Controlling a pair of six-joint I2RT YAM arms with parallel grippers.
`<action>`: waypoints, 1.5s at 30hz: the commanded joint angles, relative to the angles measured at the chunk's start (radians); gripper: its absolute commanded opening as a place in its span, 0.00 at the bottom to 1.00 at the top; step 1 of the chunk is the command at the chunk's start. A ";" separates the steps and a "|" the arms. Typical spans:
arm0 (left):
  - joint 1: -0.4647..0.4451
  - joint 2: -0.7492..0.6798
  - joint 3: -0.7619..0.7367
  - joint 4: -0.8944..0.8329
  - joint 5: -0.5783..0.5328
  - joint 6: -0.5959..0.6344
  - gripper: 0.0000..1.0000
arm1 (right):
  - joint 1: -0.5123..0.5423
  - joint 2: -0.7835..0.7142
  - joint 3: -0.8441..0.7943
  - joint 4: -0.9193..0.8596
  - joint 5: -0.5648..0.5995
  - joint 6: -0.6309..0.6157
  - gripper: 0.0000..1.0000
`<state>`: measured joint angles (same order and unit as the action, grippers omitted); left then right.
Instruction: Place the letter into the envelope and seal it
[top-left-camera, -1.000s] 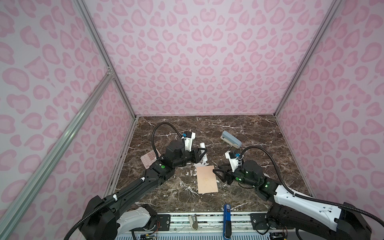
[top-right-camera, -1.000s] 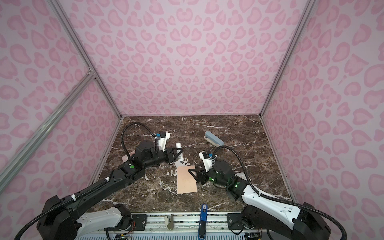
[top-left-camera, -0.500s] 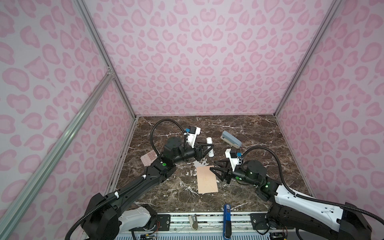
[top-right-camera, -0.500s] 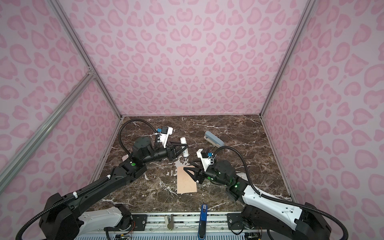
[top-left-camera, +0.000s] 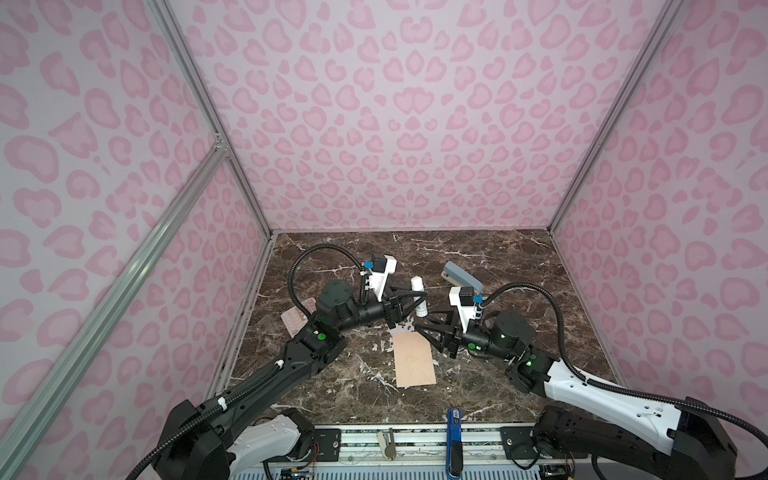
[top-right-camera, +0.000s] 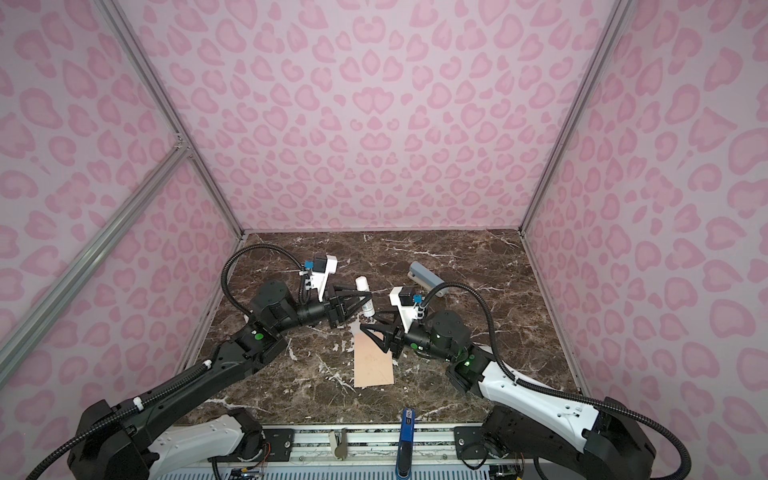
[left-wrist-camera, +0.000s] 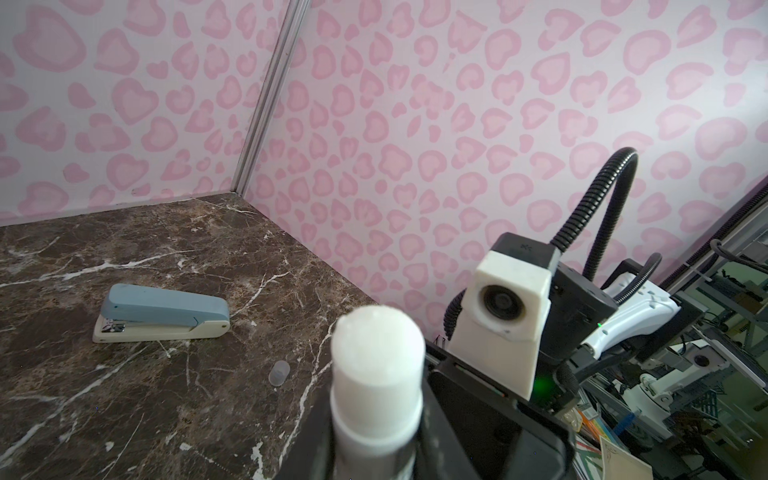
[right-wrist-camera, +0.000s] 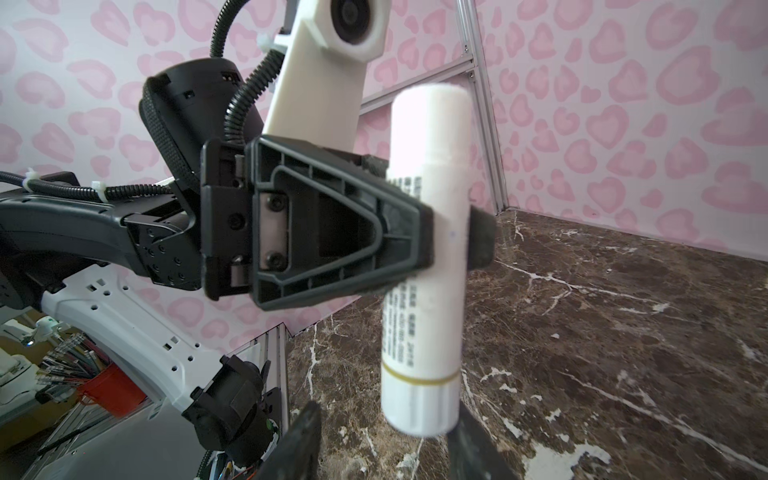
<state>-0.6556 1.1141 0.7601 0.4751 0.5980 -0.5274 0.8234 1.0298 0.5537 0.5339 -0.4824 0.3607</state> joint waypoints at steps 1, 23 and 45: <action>0.002 -0.007 -0.004 0.059 0.008 0.006 0.17 | 0.000 0.013 0.013 0.058 -0.033 0.003 0.48; 0.004 -0.026 -0.008 0.054 0.019 -0.012 0.17 | -0.029 0.012 0.048 0.007 0.002 -0.039 0.52; 0.005 -0.029 -0.018 0.058 0.000 -0.025 0.16 | -0.023 0.039 0.097 -0.077 -0.048 -0.088 0.38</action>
<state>-0.6525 1.0912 0.7433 0.5034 0.6022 -0.5537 0.7986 1.0702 0.6453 0.4667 -0.5232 0.2947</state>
